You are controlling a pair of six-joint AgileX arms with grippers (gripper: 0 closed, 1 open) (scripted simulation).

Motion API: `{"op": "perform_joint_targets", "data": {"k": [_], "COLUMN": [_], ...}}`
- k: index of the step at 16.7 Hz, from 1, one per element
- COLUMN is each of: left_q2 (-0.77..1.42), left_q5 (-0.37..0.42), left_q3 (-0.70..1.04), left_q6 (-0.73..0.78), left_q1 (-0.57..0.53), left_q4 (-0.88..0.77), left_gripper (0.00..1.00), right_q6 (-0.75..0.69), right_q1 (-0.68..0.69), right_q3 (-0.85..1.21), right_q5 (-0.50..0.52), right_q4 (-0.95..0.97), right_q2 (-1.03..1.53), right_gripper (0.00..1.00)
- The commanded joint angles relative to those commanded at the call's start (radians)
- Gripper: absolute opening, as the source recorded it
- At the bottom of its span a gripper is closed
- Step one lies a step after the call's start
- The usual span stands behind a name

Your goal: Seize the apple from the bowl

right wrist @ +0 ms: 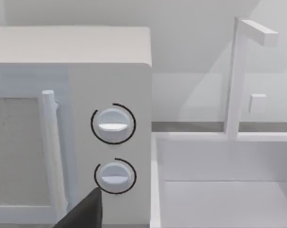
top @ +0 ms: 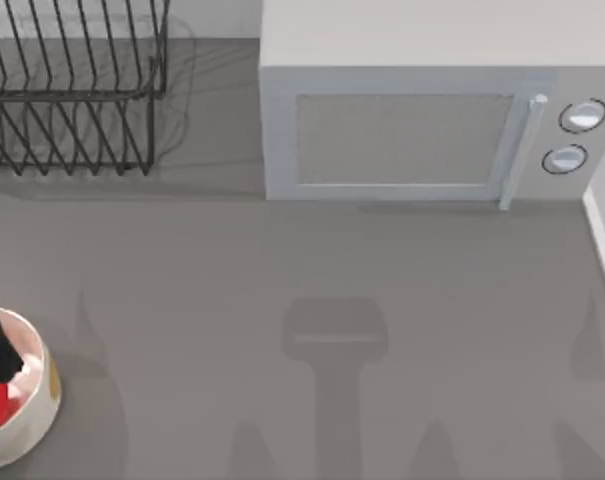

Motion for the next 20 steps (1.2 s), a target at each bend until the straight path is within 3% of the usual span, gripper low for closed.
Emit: {"op": "perform_joint_targets", "data": {"k": [10,14,20], "left_q2": [0.066,0.3,0.832], "left_q5": [0.0,0.0,0.0], "left_q3": [0.056,0.223,0.558], "left_q6": [0.005,0.018,0.046], "left_q1": [0.004,0.014,0.035], "left_q4": [-0.063,-0.255,-0.642], "left_gripper": [1.0,1.0,1.0], "right_q6": [0.0,0.0,0.0], "right_q1": [0.0,0.0,0.0], "right_q3": [0.0,0.0,0.0], "right_q5": [0.0,0.0,0.0], "right_q4": [0.0,0.0,0.0], "right_q2": [0.0,0.0,0.0], "right_gripper": [1.0,1.0,1.0]}}
